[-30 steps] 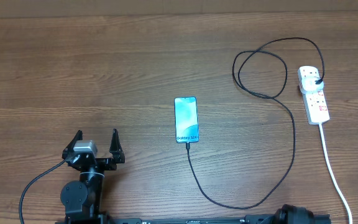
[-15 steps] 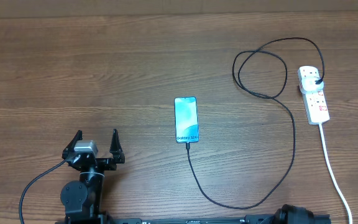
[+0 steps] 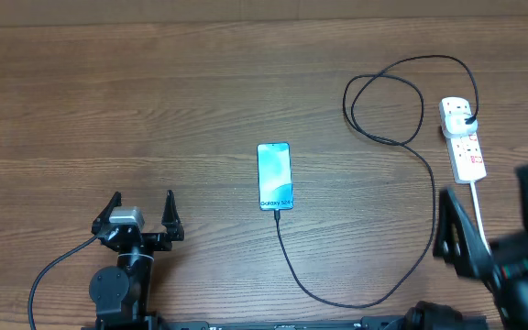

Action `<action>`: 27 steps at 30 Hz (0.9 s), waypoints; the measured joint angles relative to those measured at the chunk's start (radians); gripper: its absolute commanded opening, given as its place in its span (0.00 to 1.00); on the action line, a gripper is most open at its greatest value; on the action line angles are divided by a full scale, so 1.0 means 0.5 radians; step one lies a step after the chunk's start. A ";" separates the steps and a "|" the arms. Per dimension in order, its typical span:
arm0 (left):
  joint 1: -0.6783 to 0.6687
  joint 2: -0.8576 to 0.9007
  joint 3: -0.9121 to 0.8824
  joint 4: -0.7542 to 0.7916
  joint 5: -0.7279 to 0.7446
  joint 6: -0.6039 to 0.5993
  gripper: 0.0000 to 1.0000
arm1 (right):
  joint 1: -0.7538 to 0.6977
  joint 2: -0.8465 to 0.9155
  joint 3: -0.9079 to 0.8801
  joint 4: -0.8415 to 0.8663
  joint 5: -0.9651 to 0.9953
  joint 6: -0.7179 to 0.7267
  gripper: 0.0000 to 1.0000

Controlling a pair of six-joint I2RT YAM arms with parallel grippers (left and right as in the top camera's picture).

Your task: Plug charger to phone and switch on socket

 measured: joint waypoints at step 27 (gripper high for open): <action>0.000 0.000 0.000 0.000 0.000 0.000 1.00 | 0.000 0.002 -1.489 0.697 0.321 -0.001 1.00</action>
